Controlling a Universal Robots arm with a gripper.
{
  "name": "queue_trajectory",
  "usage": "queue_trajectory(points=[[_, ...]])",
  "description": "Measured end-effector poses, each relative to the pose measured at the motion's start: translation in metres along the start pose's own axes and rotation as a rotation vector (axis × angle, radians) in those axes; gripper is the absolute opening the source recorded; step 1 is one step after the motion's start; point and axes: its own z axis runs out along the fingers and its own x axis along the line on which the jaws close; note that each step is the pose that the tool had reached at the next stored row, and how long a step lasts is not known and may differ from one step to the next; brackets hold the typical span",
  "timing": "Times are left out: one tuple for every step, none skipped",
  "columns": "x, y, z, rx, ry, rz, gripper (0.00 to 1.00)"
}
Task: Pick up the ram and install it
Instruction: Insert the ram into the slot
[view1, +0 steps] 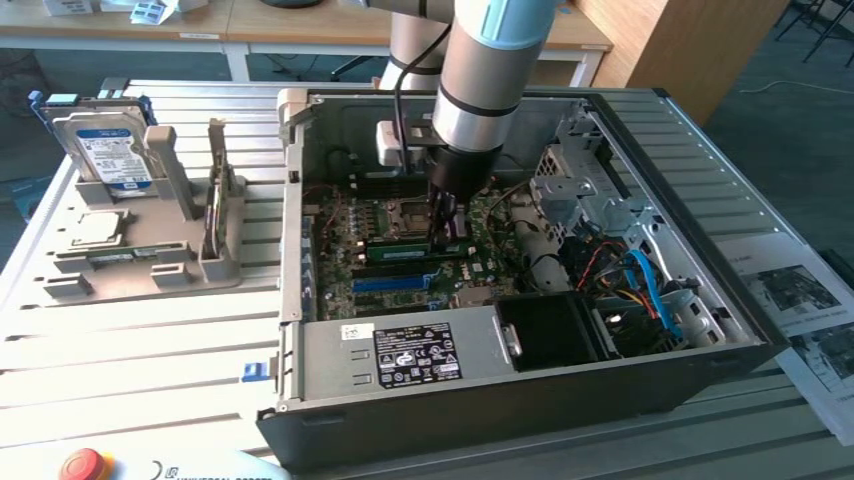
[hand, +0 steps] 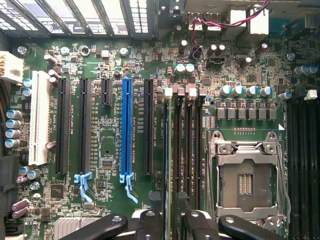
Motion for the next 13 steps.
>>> queue_trajectory(points=[[0.0, 0.0, 0.0, 0.0, 0.0, 0.0, 0.25], [0.0, 0.0, 0.0, 0.0, 0.0, 0.0, 0.25], [0.0, 0.0, 0.0, -0.0001, 0.0, 0.0, 0.25], [0.0, 0.0, -0.0001, 0.0, -0.0002, 0.0, 0.25], [0.0, 0.0, -0.0007, 0.0, 0.0, 0.0, 0.25], [0.0, 0.0001, -0.0017, 0.0, -0.0001, 0.0, 0.25], [0.0, 0.0002, -0.0032, 0.0, 0.0, 0.0, 0.25], [0.0, 0.0003, -0.0051, 0.0, 0.0, 0.0, 0.25], [0.0, 0.0004, -0.0068, 0.0, -0.0001, 0.0, 0.25], [0.0, 0.0004, -0.0081, 0.0, 0.0, 0.0, 0.25], [0.0, 0.0005, -0.0097, 0.0, 0.0, 0.0, 0.25], [0.0, 0.0006, -0.0116, 0.0, 0.0, 0.0, 0.25], [0.0, 0.0007, -0.0136, 0.0, 0.0, 0.0, 0.25]])
